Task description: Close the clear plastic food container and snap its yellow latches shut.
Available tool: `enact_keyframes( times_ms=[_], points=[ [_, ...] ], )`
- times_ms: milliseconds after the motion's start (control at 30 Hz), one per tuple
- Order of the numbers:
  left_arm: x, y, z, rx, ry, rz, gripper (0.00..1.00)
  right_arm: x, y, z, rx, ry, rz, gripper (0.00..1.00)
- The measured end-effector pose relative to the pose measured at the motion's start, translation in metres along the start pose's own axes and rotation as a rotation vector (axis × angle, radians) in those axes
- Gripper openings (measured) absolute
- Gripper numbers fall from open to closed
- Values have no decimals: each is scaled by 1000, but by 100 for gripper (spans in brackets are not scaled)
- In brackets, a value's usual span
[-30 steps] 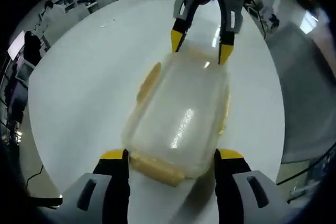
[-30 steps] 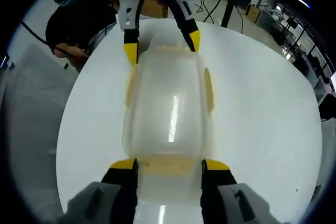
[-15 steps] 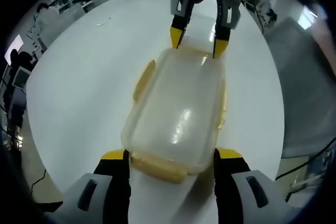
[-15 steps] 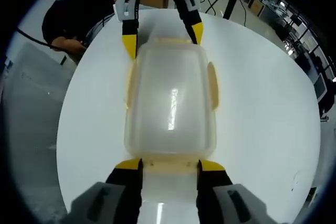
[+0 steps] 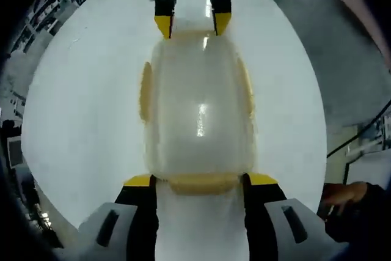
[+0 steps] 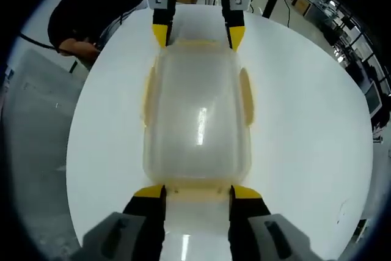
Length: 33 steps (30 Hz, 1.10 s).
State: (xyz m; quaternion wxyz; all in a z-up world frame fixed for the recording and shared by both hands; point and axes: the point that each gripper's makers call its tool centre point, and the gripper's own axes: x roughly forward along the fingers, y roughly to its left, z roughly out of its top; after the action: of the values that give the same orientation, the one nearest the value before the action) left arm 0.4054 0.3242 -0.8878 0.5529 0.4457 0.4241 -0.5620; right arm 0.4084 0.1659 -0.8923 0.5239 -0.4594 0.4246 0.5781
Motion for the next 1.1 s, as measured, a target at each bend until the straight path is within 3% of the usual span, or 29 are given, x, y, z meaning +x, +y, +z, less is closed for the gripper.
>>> enact_keyframes(
  times_ms=[200,400,500,700,733,767,800,833,867,1100],
  points=[
    [1,-2,0,-46,-8,9,53,1,-1,0,7,-13,-3,38],
    [2,-4,2,-29,8,8,53,0,1,2,-42,-32,4,39],
    [2,-2,0,-32,-17,10,52,1,0,2,-32,-26,2,38],
    [1,-3,1,-50,-5,20,50,0,2,1,-32,-17,-5,37],
    [1,-4,-1,-75,-16,27,47,0,2,1,-30,-18,-5,37],
    [-1,-4,-3,-158,-42,51,36,0,3,0,-34,-9,-3,37],
    [-1,-4,1,-150,-89,71,36,-1,4,-3,65,-10,-19,37],
    [-1,-9,3,-167,-128,68,36,-1,4,-3,-3,-25,-14,36],
    [-2,-16,0,-181,-140,44,36,0,5,-2,0,-40,-13,36],
    [-1,-11,0,-145,-98,35,37,0,7,0,-25,-42,-4,37]
  ],
)
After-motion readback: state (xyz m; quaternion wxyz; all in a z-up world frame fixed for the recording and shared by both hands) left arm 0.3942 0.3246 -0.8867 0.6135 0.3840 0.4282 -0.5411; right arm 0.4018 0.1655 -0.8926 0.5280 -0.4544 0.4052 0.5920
